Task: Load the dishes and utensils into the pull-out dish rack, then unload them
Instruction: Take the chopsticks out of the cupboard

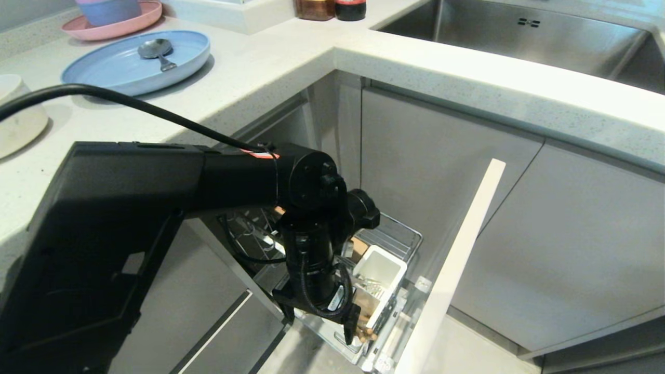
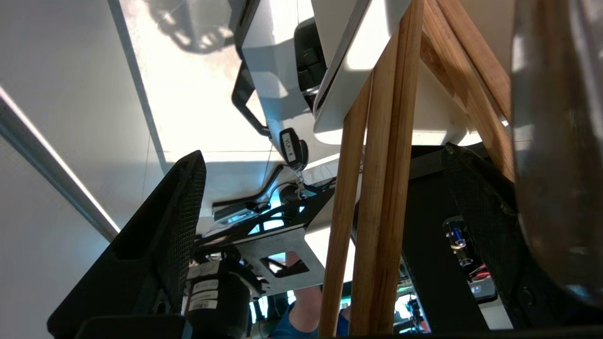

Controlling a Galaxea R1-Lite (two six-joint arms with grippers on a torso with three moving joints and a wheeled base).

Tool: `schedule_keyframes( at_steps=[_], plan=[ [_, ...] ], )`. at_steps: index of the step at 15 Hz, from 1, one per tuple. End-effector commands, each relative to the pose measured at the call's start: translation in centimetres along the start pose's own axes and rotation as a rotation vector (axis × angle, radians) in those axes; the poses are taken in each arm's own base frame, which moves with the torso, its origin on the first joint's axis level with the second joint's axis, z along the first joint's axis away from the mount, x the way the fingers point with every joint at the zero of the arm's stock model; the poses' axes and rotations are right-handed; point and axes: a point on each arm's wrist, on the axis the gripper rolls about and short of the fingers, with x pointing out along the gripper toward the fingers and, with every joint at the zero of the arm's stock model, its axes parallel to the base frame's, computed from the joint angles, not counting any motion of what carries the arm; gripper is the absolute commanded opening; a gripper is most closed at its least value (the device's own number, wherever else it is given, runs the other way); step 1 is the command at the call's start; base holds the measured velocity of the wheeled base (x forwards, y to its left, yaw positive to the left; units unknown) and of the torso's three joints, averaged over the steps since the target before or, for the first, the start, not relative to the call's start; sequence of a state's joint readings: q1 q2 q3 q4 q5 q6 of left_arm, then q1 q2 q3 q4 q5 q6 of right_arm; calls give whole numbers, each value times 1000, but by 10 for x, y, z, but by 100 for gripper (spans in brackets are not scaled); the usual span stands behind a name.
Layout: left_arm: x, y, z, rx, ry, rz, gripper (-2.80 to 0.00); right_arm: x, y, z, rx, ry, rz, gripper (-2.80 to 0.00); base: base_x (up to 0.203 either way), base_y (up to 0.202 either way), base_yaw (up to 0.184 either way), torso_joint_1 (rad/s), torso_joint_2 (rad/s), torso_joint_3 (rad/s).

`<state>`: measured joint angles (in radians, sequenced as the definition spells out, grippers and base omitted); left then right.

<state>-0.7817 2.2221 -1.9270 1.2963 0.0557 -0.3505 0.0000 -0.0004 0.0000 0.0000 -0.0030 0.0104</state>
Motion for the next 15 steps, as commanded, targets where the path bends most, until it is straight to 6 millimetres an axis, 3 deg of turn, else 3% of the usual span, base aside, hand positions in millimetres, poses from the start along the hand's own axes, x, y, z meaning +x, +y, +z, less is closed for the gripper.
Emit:
schedule_keyframes(
  at_steps=[1,7,15],
  plan=[
    [-4,2,-4,3,19,10,0,0,0,0,0,2,0,-280,0,0,0,0,0,0],
    [-30,7,-21,17,-17,-5,0,0,0,0,0,2,0,-280,0,0,0,0,0,0],
    [-15,5,-11,25,12,2,0,0,0,0,0,2,1,-280,0,0,0,0,0,0]
  ],
)
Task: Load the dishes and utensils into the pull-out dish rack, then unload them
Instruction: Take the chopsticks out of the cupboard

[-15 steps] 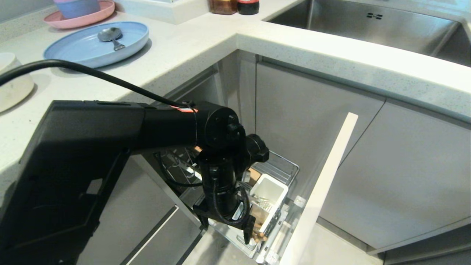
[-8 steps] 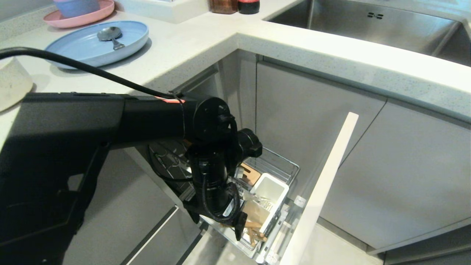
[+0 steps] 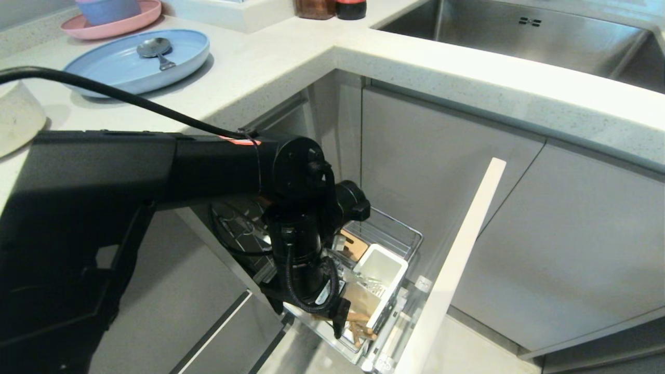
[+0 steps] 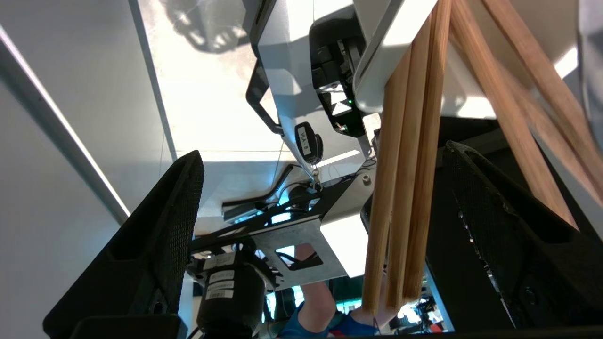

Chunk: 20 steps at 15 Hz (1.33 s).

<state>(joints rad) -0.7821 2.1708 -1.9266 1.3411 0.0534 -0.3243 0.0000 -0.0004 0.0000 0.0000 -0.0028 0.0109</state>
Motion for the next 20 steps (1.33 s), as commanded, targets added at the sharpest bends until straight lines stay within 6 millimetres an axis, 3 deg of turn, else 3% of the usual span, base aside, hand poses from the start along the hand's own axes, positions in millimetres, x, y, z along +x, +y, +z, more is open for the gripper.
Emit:
schedule_keyframes(
  at_steps=[1,11,12,20],
  plan=[
    [6,-1,2,-1,23,8,0,0,0,0,0,2,0,-280,0,0,0,0,0,0],
    [5,-1,2,-1,18,5,0,0,0,0,0,2,0,-280,0,0,0,0,0,0],
    [5,-2,1,2,23,5,-280,0,0,0,0,2,0,-280,0,0,0,0,0,0],
    [1,-5,3,2,-17,-37,-280,0,0,0,0,2,0,-280,0,0,0,0,0,0]
  ],
)
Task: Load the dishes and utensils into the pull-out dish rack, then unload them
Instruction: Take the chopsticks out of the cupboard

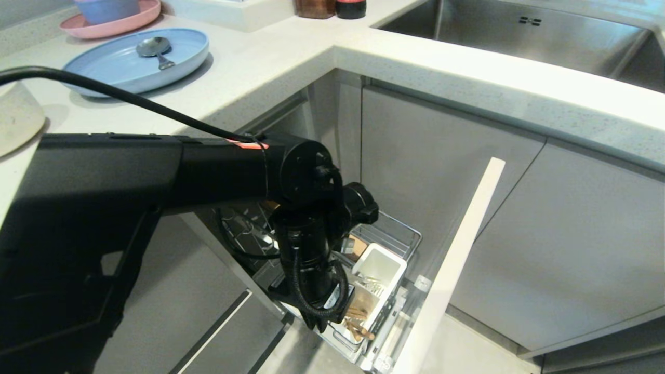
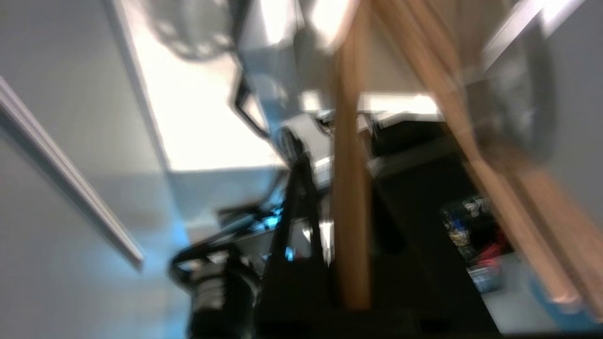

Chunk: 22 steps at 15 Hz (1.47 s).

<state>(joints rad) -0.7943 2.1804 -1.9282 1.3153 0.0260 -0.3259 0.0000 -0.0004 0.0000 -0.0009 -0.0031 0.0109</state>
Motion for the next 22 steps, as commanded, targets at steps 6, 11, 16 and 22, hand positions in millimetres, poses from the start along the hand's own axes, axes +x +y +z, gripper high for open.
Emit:
schedule_keyframes(
  at_steps=[6,11,16,22],
  plan=[
    [-6,-3,1,-11,-44,-61,-280,0,0,-1,0,3,0,-280,0,0,0,0,0,0],
    [-25,1,-16,-6,-34,-50,-280,0,0,-1,0,3,0,-280,0,0,0,0,0,0],
    [-49,2,-36,11,-61,-58,-280,0,0,-1,0,3,0,-280,0,0,0,0,0,0],
    [-71,2,-57,19,-96,-76,-280,0,0,-1,0,3,0,-280,0,0,0,0,0,0]
  ],
)
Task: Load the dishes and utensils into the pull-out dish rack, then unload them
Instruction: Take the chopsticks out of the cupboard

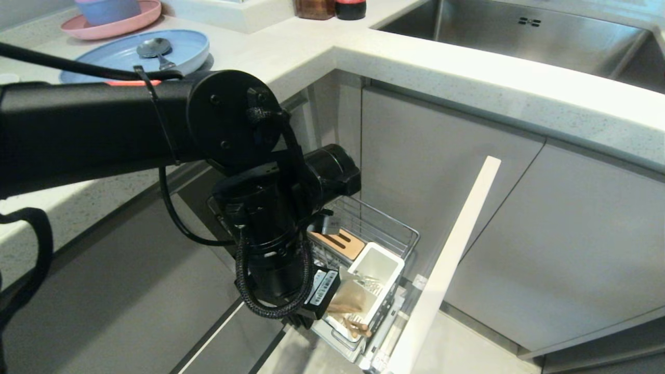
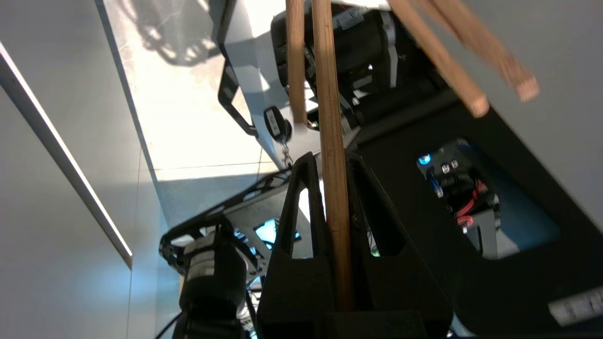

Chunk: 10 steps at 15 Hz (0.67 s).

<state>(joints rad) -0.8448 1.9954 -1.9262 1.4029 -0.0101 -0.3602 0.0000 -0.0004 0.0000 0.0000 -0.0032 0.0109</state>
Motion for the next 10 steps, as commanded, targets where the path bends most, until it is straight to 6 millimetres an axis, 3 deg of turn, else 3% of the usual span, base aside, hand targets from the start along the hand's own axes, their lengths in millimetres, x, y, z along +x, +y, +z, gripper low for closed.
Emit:
schedule_keyframes(
  at_steps=[1,10],
  plan=[
    [-15,-1,-13,13,-19,-12,-280,0,0,0,0,2,0,-280,0,0,0,0,0,0],
    [-48,0,-46,39,-66,-47,-280,0,0,0,0,2,0,-280,0,0,0,0,0,0]
  ],
)
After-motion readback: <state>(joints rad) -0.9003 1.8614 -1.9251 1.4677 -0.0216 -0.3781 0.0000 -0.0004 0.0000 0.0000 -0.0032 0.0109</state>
